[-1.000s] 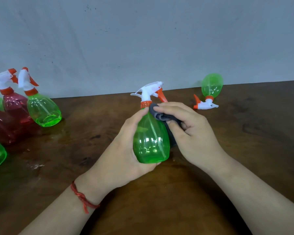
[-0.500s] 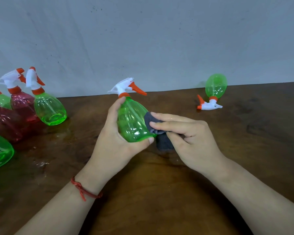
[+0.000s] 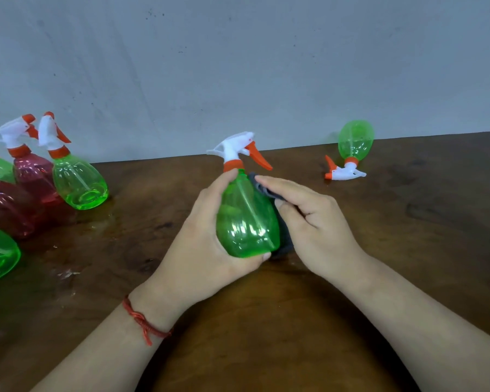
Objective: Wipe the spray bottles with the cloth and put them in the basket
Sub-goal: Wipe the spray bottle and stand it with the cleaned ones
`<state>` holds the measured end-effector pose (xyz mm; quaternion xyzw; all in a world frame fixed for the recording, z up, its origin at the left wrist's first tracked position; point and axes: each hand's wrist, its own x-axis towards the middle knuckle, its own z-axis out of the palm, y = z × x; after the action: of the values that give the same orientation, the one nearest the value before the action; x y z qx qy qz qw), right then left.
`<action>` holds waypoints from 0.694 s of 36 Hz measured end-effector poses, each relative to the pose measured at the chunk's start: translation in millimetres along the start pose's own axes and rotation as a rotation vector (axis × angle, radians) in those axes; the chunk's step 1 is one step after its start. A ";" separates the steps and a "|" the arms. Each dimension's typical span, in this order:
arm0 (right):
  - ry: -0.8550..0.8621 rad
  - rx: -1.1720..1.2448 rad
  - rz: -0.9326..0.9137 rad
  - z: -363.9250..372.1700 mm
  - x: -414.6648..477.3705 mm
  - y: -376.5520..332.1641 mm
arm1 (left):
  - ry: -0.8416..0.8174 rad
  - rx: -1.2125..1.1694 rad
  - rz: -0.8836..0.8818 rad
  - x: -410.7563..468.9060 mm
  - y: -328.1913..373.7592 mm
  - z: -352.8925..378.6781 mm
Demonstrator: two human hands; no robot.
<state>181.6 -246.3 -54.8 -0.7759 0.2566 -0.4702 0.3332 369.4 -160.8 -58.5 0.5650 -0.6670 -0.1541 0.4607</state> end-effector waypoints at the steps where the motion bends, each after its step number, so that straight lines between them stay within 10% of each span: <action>1: -0.021 0.094 0.064 -1.1 0.1 -0.4 | -0.021 -0.004 0.018 -1.3 2.5 0.7; 9: -0.005 0.450 0.187 -6.2 3.4 -5.0 | -0.091 -0.053 0.114 -2.0 7.3 0.9; 25: -0.028 -0.169 -0.129 -0.8 -5.5 -2.6 | 0.057 0.092 0.094 1.5 -7.9 4.0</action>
<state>178.7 -241.0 -55.6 -0.8227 0.2400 -0.4565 0.2390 371.1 -165.9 -65.7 0.5577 -0.6858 -0.0856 0.4597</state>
